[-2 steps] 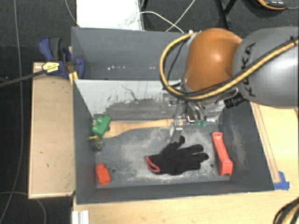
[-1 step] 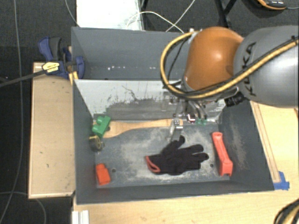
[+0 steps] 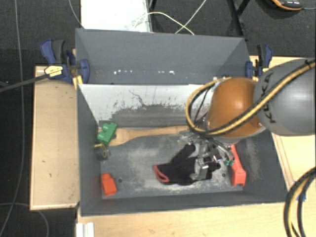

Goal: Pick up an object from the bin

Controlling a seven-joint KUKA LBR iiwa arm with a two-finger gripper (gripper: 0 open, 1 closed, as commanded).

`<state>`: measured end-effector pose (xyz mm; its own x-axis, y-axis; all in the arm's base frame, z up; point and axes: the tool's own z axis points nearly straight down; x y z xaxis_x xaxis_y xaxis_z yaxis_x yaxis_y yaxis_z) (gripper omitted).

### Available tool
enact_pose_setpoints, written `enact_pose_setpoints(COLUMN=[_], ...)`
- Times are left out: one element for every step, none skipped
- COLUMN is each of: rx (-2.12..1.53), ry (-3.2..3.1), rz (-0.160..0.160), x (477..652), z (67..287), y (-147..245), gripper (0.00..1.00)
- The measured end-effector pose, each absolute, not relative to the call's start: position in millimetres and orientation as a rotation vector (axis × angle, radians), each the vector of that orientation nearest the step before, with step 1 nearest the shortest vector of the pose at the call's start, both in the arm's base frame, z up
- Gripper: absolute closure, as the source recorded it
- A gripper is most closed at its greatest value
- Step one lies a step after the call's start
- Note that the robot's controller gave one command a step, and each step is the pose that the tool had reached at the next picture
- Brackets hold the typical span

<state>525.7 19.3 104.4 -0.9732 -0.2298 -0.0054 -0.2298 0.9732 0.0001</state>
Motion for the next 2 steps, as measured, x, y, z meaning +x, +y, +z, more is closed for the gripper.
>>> enact_pose_setpoints(rx=[-0.434,-0.828], ry=[3.102,3.032], rz=[0.002,0.003], x=[487.8,476.9], z=[151.7,99.8], y=[7.2,22.1], gripper=[0.00,0.00])
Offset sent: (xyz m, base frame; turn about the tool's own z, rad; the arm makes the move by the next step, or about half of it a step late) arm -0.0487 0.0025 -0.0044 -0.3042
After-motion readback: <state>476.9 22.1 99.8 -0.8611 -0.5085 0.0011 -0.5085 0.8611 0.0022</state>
